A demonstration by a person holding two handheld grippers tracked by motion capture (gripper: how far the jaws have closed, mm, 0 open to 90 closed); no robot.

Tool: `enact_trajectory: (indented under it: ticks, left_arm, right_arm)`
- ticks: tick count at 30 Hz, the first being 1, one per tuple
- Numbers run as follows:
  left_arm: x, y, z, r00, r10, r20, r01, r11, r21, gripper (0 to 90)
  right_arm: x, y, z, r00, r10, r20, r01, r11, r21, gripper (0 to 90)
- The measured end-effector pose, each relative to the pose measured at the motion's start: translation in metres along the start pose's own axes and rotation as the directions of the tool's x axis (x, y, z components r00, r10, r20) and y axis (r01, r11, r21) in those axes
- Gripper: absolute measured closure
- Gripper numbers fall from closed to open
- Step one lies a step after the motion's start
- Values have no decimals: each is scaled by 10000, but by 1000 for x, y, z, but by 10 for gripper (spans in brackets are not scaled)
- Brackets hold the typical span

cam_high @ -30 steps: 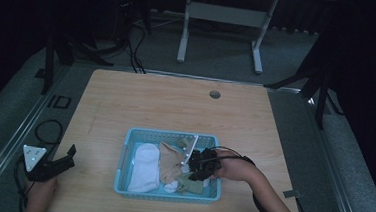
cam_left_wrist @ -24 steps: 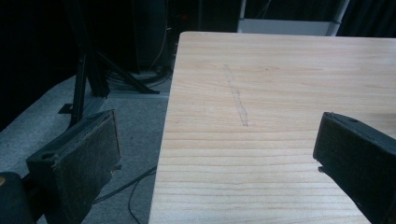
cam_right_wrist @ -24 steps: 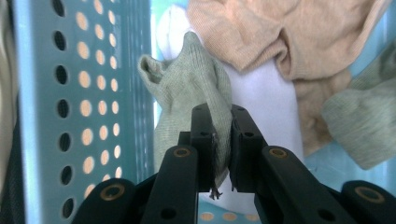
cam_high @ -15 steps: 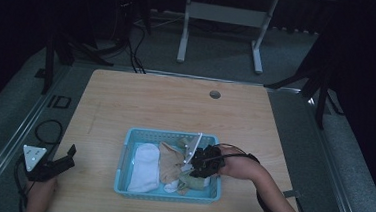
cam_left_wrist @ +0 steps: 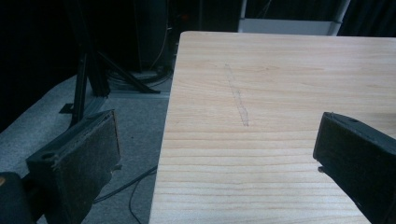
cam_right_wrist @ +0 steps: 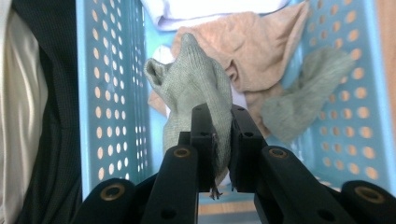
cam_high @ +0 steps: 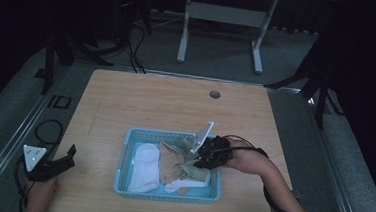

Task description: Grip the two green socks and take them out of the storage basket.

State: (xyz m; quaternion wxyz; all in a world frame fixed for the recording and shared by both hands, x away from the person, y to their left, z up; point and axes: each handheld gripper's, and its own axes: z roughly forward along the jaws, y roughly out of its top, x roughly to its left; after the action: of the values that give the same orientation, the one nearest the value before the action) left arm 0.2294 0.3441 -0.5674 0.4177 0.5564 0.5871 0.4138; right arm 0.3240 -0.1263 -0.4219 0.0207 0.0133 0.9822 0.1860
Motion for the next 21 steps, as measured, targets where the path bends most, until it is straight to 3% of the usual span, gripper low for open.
enact_trajectory:
  ticks: [4, 11, 21]
  left_arm:
    - [0, 0, 0, 10000, 30, -13, -30, 10000, -37, 3]
    - [0, 0, 0, 10000, -6, 8, 6, 10000, -17, 3]
    - [0, 0, 0, 10000, 54, -19, -54, 10000, 33, 3]
  right_arm:
    - [0, 0, -17, 9998, -41, 197, 49, 9993, -376, 820]
    - [1, -3, -33, 9991, 95, 415, -72, 9984, -553, 820]
    - [-1, -27, -66, 9938, 648, 898, -556, 9932, -1021, 820]
